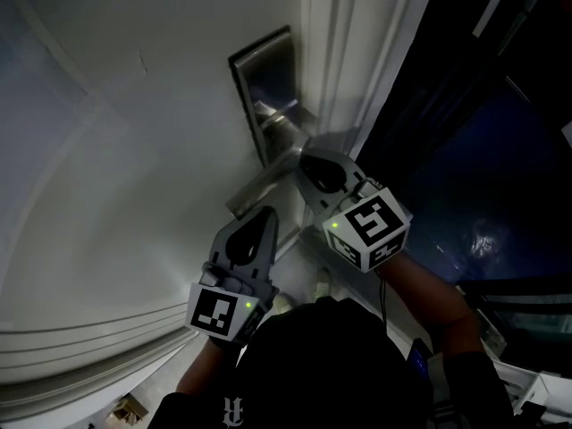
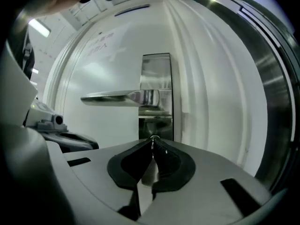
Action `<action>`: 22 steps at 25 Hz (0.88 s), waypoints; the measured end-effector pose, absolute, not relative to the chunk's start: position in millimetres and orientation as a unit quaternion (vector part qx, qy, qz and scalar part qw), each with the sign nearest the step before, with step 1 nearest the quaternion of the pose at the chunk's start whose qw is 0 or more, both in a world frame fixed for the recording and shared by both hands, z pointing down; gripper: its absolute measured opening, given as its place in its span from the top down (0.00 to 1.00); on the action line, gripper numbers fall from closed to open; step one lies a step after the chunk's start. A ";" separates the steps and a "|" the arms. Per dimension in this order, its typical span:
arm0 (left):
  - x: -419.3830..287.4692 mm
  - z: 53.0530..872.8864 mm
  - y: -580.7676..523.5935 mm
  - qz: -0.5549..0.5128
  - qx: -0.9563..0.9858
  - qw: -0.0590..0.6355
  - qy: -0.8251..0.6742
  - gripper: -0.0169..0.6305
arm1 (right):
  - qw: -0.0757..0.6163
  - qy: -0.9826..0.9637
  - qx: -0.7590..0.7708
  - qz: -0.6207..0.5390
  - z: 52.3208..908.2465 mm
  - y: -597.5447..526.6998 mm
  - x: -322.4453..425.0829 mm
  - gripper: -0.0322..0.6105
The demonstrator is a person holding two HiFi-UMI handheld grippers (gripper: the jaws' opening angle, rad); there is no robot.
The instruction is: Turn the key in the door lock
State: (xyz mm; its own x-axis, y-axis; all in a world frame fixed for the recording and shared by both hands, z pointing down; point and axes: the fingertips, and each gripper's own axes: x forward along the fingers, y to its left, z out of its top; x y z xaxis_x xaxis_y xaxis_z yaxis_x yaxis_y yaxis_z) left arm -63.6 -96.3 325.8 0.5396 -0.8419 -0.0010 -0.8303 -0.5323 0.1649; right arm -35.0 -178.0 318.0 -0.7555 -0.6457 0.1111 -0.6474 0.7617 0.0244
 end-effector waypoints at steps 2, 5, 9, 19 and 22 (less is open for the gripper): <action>-64.0 325.9 -96.1 -0.040 0.874 0.072 -0.478 0.96 | 0.034 -0.939 0.337 0.054 317.8 -179.0 -34.0 0.92; -64.2 326.3 -95.9 -0.039 0.874 0.072 -0.478 0.96 | 0.004 -0.939 0.322 0.123 319.1 -180.5 -32.4 0.92; -64.1 326.4 -95.9 -0.039 0.875 0.072 -0.478 0.96 | -0.047 -0.926 0.288 0.240 321.2 -182.9 -30.6 0.92; -61.9 326.8 -95.9 -0.038 0.874 0.072 -0.479 0.96 | -0.162 -0.834 0.196 0.489 329.8 -189.1 -24.3 0.91; -60.7 327.0 -95.7 -0.038 0.874 0.072 -0.479 0.96 | -0.195 -0.803 0.165 0.538 330.2 -188.3 -25.9 0.90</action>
